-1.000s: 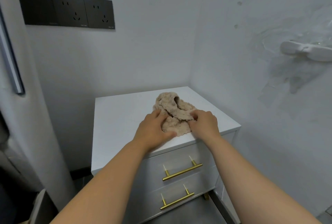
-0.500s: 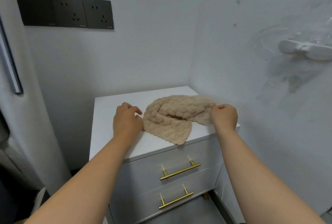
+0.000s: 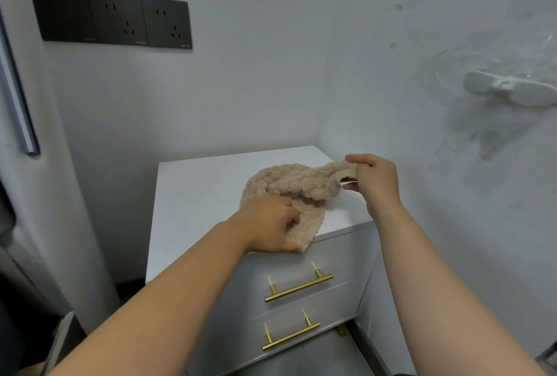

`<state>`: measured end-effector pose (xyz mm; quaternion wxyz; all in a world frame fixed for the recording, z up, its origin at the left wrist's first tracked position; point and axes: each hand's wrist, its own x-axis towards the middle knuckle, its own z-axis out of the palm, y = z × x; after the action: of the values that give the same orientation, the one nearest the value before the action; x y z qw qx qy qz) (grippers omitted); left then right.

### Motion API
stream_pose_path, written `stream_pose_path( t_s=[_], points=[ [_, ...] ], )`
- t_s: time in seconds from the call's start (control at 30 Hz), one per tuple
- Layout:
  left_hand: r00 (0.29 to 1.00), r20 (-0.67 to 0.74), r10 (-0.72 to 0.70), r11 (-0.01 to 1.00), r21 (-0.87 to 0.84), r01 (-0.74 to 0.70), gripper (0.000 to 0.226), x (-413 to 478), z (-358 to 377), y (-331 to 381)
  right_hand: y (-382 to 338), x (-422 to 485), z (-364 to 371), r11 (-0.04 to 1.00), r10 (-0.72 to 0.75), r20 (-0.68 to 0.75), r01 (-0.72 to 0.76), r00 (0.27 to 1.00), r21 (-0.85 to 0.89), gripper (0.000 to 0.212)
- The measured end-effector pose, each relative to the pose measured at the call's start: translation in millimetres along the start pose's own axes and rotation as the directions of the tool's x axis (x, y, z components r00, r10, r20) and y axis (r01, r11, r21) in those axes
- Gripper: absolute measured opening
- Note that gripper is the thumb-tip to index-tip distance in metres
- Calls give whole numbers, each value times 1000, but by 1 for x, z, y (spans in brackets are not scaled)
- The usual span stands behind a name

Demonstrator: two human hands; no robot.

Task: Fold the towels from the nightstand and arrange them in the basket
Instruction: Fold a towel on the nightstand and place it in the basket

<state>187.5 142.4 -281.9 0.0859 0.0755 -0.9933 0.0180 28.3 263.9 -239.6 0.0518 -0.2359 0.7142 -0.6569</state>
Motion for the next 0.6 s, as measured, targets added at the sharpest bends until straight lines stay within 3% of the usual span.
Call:
stream_pose_path(
  t_s=[0.07,0.1,0.17,0.23,0.27,0.3,0.33,0.4,0.43,0.53,0.6],
  points=[
    [998,71,3,998,59,-7,50,-1,-3,3,-3,0,-3,997,36,97,-42,995,58,40],
    [999,54,3,1000,25,-5,39,-2,-4,5,-3,-1,-4,999,33,112,-38,993,38,43],
    [998,-21,-56,979,-196,51,12,-2,-8,5,-2,-4,-6,998,-24,70,29,997,-57,43],
    [967,-118,-227,870,-470,146,21,-2,-15,1,-4,-6,-9,972,-139,-11,134,990,-194,26],
    [925,-157,-346,768,-613,184,27,-3,-20,-1,-8,-9,-10,945,-200,-41,182,979,-270,19],
    [868,-168,-468,617,-765,184,30,-5,-26,-3,-13,-11,-12,916,-265,-70,229,962,-329,25],
    [818,-127,-561,407,-903,139,28,-6,-33,-5,-17,-12,-14,895,-327,-94,276,940,-351,31],
    [800,24,-600,-49,-999,-7,23,-8,-48,-5,-27,-12,-19,905,-371,-137,324,918,-275,32],
    [820,67,-568,-206,-977,-62,22,-10,-56,-7,-32,-11,-22,930,-346,-154,317,925,-185,31],
    [898,100,-429,-450,-885,-116,23,-22,-78,-12,-48,-11,-31,961,-239,-150,256,959,105,37],
    [930,129,-344,-495,-866,-63,31,-32,-92,-14,-59,-14,-39,935,-218,-106,239,970,262,41]
  ],
)
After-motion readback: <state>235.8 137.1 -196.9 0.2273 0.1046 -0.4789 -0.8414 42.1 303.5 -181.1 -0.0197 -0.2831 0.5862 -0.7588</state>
